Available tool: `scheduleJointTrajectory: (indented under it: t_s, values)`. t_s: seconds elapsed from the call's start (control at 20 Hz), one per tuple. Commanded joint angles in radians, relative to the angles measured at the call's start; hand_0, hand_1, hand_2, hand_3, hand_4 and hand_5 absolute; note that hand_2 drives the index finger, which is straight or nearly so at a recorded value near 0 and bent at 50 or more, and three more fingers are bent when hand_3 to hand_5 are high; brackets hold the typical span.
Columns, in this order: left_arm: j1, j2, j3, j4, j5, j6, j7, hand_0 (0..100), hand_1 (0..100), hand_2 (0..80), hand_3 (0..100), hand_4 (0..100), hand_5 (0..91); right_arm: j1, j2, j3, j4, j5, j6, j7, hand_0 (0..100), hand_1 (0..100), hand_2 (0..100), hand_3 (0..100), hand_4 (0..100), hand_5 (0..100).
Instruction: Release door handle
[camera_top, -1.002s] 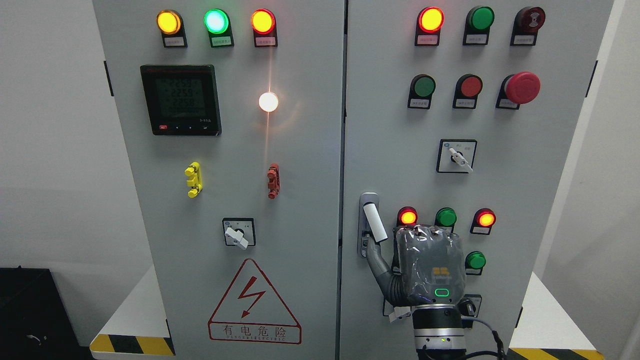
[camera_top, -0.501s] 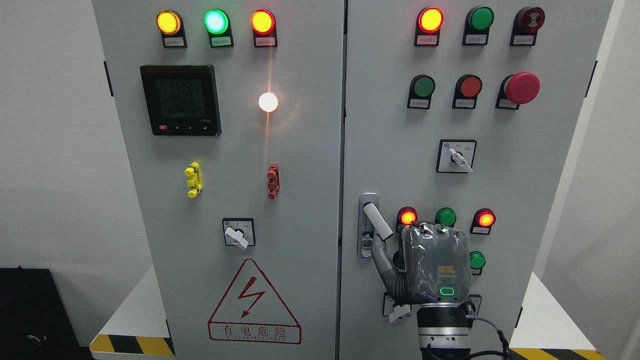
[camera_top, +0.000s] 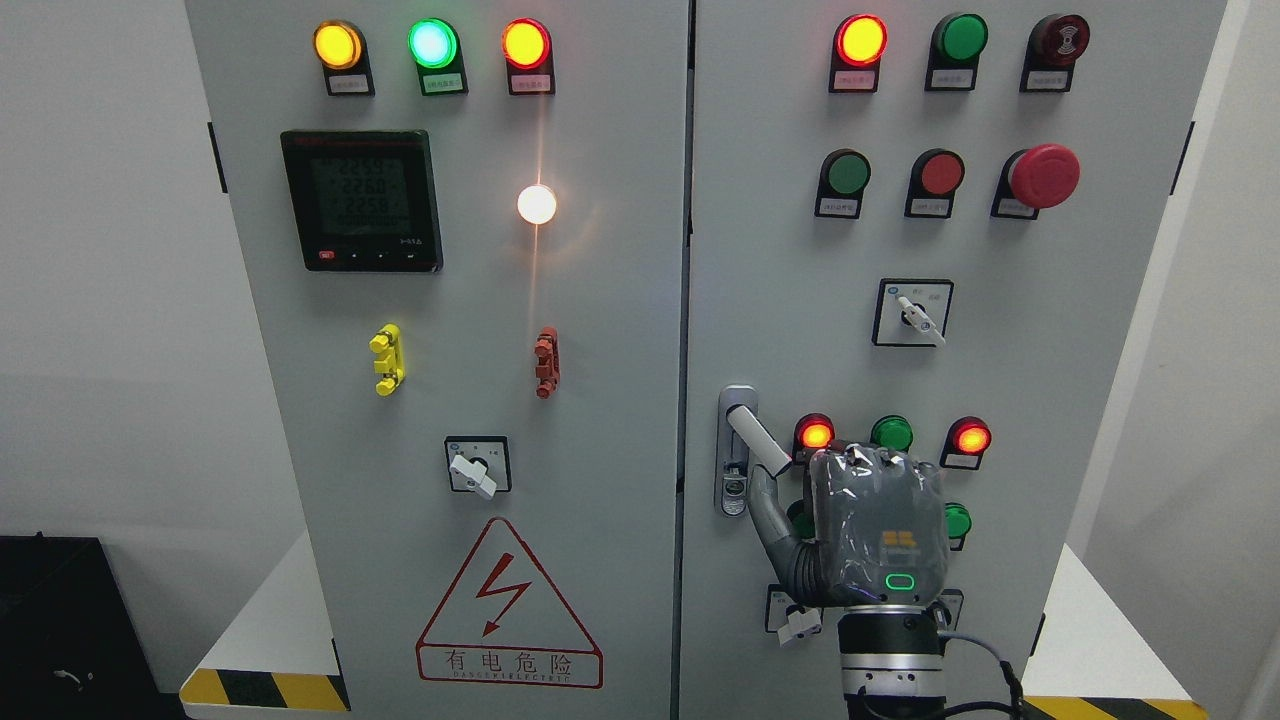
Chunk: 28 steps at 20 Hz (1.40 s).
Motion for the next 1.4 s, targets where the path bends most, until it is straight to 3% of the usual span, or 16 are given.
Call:
scheduleJointTrajectory:
  t_s: [0.0,1.35]
  values:
    - [0.017,0.000,0.000,0.000,0.000,-0.001,0.000,12,56,0.0,0,0,0.0,0.000,0.000,-0.002,-0.003,0.001,0.003,0.006,59,33,100,100,100,100]
    - [0.017,0.000,0.000,0.000,0.001,-0.001,0.000,12,56,0.0,0,0,0.0,-0.007,0.000,-0.002,-0.004,-0.001,0.002,0.008,59,28,100,100,100,100]
